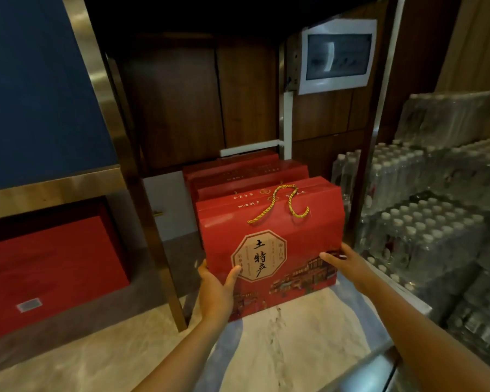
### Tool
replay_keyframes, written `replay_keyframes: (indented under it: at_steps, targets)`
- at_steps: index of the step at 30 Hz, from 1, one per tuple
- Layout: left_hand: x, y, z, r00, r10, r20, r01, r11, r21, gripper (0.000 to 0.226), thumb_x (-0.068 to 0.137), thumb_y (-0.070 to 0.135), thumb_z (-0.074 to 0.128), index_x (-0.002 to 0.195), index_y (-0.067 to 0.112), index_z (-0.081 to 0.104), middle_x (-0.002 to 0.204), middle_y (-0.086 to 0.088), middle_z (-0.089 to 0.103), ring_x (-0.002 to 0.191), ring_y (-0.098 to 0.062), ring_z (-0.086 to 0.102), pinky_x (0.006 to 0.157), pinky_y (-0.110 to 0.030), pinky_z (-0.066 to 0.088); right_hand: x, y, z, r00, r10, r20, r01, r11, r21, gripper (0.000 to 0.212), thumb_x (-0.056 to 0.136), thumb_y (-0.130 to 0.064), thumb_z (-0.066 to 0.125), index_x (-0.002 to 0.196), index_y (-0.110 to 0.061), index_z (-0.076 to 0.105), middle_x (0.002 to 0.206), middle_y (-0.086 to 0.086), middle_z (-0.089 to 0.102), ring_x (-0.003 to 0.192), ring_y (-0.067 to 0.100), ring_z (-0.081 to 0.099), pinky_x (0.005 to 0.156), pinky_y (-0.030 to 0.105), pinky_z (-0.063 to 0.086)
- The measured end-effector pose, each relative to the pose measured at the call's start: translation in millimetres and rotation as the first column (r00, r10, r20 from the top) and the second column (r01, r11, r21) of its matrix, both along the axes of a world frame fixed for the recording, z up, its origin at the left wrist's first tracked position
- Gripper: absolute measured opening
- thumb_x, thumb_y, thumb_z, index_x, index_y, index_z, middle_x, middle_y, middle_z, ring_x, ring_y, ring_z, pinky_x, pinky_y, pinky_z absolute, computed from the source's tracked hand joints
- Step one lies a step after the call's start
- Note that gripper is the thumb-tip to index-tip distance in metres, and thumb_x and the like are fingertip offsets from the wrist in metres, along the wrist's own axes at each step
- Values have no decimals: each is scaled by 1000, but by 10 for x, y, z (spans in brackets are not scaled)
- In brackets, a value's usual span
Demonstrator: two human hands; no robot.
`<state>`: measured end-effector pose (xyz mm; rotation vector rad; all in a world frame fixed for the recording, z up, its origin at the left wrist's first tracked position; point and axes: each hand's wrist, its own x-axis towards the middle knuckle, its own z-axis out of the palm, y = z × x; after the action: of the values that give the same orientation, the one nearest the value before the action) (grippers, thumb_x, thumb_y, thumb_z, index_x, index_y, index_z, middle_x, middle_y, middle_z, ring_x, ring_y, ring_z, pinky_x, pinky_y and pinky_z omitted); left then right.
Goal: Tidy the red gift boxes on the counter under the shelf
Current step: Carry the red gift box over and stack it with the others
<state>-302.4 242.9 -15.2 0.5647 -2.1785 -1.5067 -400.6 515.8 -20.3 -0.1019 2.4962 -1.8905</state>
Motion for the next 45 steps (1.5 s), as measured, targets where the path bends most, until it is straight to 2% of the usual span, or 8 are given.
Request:
replay_keyframes:
  at_steps: [4, 19, 23, 29, 32, 39, 41, 45]
  targets:
    - [-73, -8, -37, 1000, -18, -24, 18, 999, 26, 73, 77, 43, 67, 132, 11, 32, 128, -11, 60, 112, -29, 61, 85, -31, 49, -67, -32, 10, 1000, 2, 14, -2, 1000, 12, 45, 85, -23, 64, 127, -14, 53, 122, 14, 62, 114, 33, 57, 100, 53, 45]
    - [-51, 74, 1, 998, -1, -68, 4, 1000, 31, 83, 74, 48, 66, 140, 14, 28, 137, -11, 50, 121, -30, 55, 94, -47, 51, -203, -14, 30, 995, 65, 74, -69, 997, 43, 39, 83, -34, 63, 120, -28, 54, 118, 4, 66, 111, 26, 61, 98, 54, 47]
    - [-54, 121, 17, 997, 7, -81, -4, 999, 42, 87, 70, 55, 63, 140, 17, 29, 138, -9, 50, 121, -28, 55, 95, -44, 51, -325, 53, -7, 993, 81, 85, -87, 994, 62, 58, 78, -41, 67, 129, -22, 47, 121, 4, 62, 111, 25, 60, 97, 50, 49]
    - [-102, 209, -64, 992, 66, -106, -57, 995, 85, 79, 71, 47, 69, 137, 23, 31, 134, -4, 52, 118, -23, 55, 91, -34, 48, -523, 214, 34, 974, 166, 155, -175, 983, 50, 78, 65, -46, 73, 130, -27, 34, 110, -11, 56, 95, 4, 57, 64, 17, 51]
    - [-117, 266, -80, 993, 90, -76, -81, 991, 109, 84, 69, 49, 68, 138, 24, 28, 135, -3, 52, 118, -23, 55, 90, -36, 49, -607, 260, 36, 957, 221, 186, -225, 974, 0, 69, 70, -36, 74, 125, -32, 31, 107, -13, 54, 90, 2, 55, 50, 13, 53]
    - [-93, 241, -63, 991, 132, 18, -133, 985, 107, 85, 72, 40, 71, 141, 20, 25, 126, 0, 53, 106, -18, 53, 88, -33, 46, -761, 365, 30, 889, 381, 253, -317, 913, -259, 63, 76, -12, 73, 120, -41, 37, 105, -11, 55, 87, 8, 56, 44, 14, 51]
    - [-69, 277, -27, 990, 144, 5, -144, 986, 86, 78, 74, 35, 72, 138, 21, 30, 123, 2, 53, 108, -18, 54, 86, -30, 45, -764, 358, 7, 882, 399, 252, -319, 897, -304, 55, 75, -10, 74, 108, -44, 45, 106, -11, 56, 87, 13, 58, 47, 19, 54]
    - [-41, 284, -1, 992, 129, -12, -126, 985, 118, 67, 76, 28, 71, 132, 27, 34, 123, 3, 55, 111, -16, 56, 83, -27, 46, -743, 343, -99, 871, 407, 276, -256, 855, -452, 49, 73, -4, 74, 101, -37, 51, 118, 6, 57, 106, 33, 58, 71, 49, 59]
